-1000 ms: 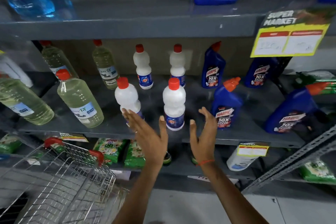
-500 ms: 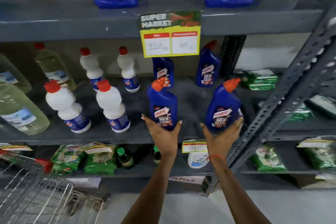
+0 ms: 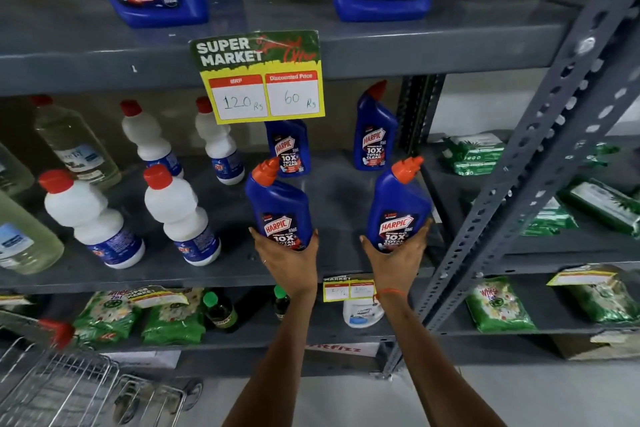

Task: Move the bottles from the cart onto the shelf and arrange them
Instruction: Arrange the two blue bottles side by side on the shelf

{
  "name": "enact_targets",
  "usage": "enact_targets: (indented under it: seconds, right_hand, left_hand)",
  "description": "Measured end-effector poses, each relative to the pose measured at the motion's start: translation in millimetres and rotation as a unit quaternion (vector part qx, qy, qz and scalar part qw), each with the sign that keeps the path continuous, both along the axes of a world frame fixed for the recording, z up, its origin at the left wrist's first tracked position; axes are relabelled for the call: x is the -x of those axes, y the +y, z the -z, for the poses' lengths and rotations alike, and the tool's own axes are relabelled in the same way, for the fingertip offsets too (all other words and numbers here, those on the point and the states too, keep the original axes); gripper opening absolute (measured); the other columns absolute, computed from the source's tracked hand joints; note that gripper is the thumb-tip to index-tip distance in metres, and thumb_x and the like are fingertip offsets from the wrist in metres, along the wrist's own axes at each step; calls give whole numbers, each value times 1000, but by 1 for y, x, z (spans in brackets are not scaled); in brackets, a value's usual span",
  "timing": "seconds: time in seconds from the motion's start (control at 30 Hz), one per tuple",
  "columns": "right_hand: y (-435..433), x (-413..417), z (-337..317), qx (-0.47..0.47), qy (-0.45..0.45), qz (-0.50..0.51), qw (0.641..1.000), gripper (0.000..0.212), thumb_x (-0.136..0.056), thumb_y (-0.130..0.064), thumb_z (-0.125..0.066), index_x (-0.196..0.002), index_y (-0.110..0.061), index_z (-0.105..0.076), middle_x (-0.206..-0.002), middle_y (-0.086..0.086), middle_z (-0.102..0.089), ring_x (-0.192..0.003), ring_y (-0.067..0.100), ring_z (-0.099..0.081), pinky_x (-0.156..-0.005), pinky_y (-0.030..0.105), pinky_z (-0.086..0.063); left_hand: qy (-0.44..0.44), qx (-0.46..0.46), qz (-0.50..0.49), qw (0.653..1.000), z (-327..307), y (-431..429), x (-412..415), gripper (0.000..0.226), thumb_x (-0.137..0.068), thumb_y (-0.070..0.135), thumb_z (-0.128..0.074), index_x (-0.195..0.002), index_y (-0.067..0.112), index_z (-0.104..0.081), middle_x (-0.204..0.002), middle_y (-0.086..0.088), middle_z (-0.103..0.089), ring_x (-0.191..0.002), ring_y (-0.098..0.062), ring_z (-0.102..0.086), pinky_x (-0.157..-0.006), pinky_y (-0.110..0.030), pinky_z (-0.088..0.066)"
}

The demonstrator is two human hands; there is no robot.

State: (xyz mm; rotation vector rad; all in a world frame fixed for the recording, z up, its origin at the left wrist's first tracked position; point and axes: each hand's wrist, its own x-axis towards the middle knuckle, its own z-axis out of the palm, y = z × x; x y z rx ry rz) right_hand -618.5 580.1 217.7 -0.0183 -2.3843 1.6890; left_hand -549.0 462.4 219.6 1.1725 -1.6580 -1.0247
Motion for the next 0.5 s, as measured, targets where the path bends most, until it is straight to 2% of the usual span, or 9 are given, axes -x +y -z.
enact_targets:
  seconds: [0.17, 0.27, 0.4, 0.5]
  right_hand:
    - [-1, 1, 2, 2, 4, 4, 1000, 126, -53, -30, -89, -148, -8, -11, -145, 20, -38, -133, 33, -38, -108, 41, -36]
    - [-1, 1, 3, -1, 0, 4, 1000, 125, -54, -31, -88, -149, -8, -9, -147, 19, -36, -135, 33, -37, -108, 42, -36]
    - [-1, 0, 2, -10, -15, -5, 1000, 129, -55, -34, -88, -149, -8, -4, -149, 20, -32, -136, 33, -34, -109, 44, -35]
    - [0, 3, 5, -7, -24, -9, 1000, 132, -52, -35, -89, -148, -5, -5, -149, 20, -31, -137, 33, -32, -111, 36, -29]
  left_hand:
    - [-15, 22, 1, 1000, 4, 2, -2, 121, -54, 39, -89, -145, 4, -16, -138, -22, -43, -124, -39, -46, -98, -50, -44]
    - [-29, 25, 2, 999, 2, 5, -5, 122, -55, 40, -88, -146, 4, -16, -139, -21, -42, -126, -37, -44, -99, -48, -44]
    - [-33, 10, 6, 999, -2, 9, -6, 126, -57, 43, -87, -148, 4, -9, -144, -22, -36, -130, -39, -39, -100, -51, -42]
    - [-44, 3, 24, 999, 1, 10, -8, 133, -57, 52, -84, -148, 3, 0, -148, -23, -29, -136, -39, -32, -106, -51, -36]
